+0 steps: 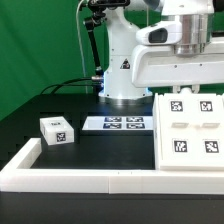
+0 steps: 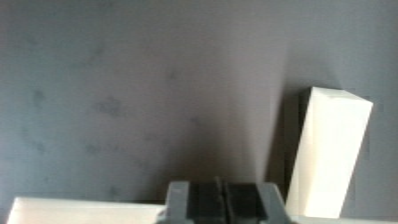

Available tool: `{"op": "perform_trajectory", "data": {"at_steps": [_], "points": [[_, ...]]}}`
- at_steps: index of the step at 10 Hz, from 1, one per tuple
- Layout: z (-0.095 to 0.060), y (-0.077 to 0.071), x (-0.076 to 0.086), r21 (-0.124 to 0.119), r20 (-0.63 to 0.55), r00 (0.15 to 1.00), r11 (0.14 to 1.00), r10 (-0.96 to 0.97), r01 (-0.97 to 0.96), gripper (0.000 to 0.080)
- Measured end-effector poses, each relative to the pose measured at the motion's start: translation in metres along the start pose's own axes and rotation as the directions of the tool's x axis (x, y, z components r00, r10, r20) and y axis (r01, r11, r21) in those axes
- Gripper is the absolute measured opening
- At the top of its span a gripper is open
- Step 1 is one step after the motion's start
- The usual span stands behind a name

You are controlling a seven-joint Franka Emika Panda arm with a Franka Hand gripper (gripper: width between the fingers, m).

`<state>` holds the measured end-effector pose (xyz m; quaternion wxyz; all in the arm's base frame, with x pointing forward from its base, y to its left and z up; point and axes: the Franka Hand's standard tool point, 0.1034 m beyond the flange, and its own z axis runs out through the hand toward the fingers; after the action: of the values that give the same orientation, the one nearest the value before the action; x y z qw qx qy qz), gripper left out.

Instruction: Assemble cabinet

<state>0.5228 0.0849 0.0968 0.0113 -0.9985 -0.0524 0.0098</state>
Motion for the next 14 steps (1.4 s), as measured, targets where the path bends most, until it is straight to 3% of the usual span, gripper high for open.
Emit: {"op": "perform_trajectory", "data": {"at_steps": [4,6,9,14], "points": [[0.004,0.0,-0.003,0.0,0.004,1.0,1.0,-0.001,0.001,0.0002],[-0.013,0.004,0.006,0.0,0.019,1.0,1.0,-0.009,0.009,0.0002],[-0.022,0.004,0.005,-0.001,0.037,0.999,1.0,-0.011,0.011,0.0002],[-0.021,0.003,0.004,-0.001,0.041,0.999,1.0,-0.012,0.012,0.0002]]}}
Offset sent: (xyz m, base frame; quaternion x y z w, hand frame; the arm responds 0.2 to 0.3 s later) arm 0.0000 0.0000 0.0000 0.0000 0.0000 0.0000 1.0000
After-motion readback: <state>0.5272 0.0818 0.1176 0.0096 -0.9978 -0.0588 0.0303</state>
